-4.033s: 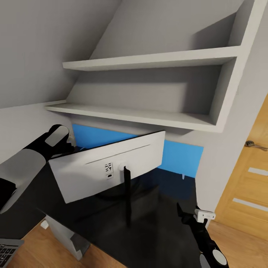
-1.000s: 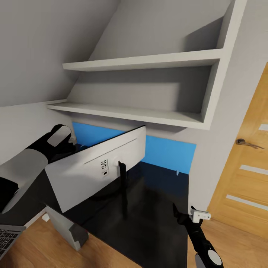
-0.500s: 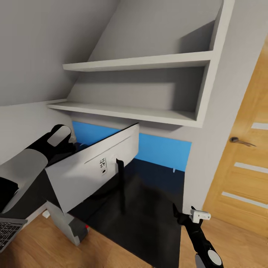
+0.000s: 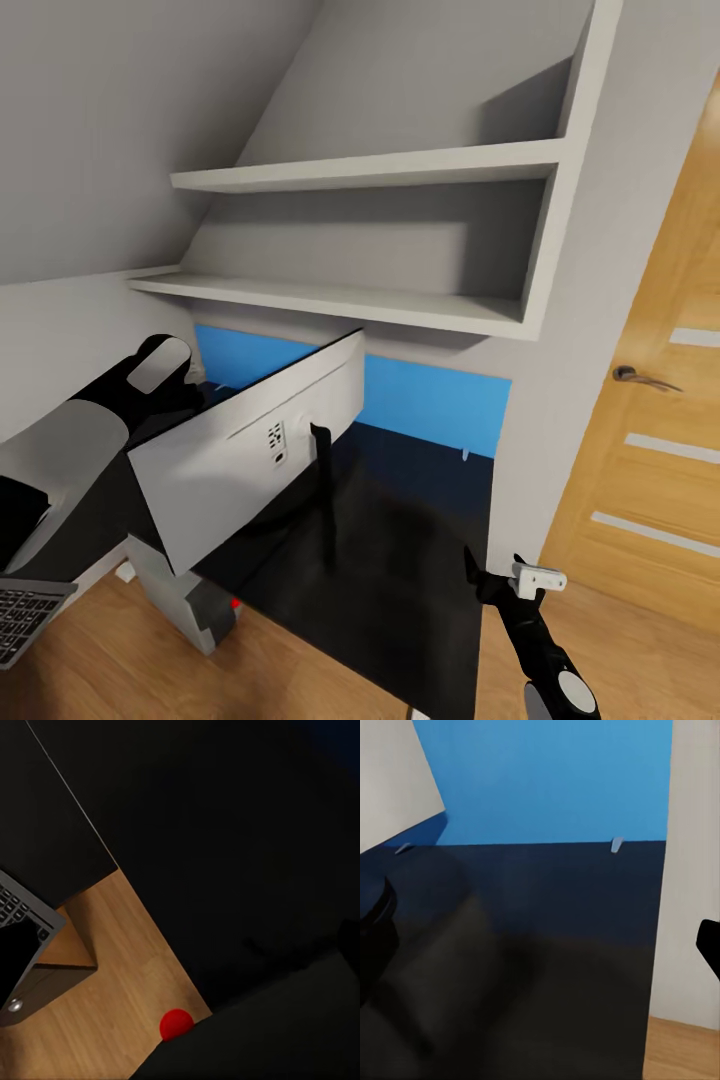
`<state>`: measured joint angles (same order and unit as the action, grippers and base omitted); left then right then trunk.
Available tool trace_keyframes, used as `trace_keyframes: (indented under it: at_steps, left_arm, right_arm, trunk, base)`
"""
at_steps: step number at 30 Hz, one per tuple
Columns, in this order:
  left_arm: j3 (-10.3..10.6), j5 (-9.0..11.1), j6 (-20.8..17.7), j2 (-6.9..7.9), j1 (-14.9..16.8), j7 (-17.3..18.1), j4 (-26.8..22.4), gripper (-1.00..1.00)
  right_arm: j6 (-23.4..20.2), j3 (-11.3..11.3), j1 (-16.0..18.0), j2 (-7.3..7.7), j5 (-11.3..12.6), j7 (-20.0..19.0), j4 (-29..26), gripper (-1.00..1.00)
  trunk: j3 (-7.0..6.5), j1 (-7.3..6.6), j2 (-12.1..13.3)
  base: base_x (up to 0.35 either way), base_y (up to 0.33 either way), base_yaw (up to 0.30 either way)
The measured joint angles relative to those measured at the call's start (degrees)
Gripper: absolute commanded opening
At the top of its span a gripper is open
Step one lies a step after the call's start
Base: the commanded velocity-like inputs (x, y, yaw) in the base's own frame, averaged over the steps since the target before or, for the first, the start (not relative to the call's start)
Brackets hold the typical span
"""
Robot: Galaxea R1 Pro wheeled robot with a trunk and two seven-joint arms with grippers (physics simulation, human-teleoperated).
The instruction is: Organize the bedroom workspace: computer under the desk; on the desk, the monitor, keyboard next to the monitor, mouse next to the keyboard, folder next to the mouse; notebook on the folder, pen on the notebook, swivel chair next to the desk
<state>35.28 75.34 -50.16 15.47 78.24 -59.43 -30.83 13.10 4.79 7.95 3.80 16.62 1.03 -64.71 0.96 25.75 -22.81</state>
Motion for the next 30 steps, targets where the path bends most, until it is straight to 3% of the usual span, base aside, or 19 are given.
trace_keyframes:
  at_steps: [24,30]
  left_arm:
    - [-0.01,-0.09,-0.05,0.0,0.0,0.08,0.0,1.0]
    - [-0.03,0.01,0.01,0.0,0.0,0.1,0.0,1.0]
  right_arm:
    - [0.0,0.07,0.0,-0.04,0.0,-0.05,0.03,1.0]
    - [-0.14,0.55,0.0,-0.59,0.0,0.0,0.08,1.0]
  trunk:
    - [0.0,0.0,0.0]
    - [0.0,0.0,0.0]
  base:
    - [-0.048,-0.016,0.0]
    - [-0.002,-0.002,0.128]
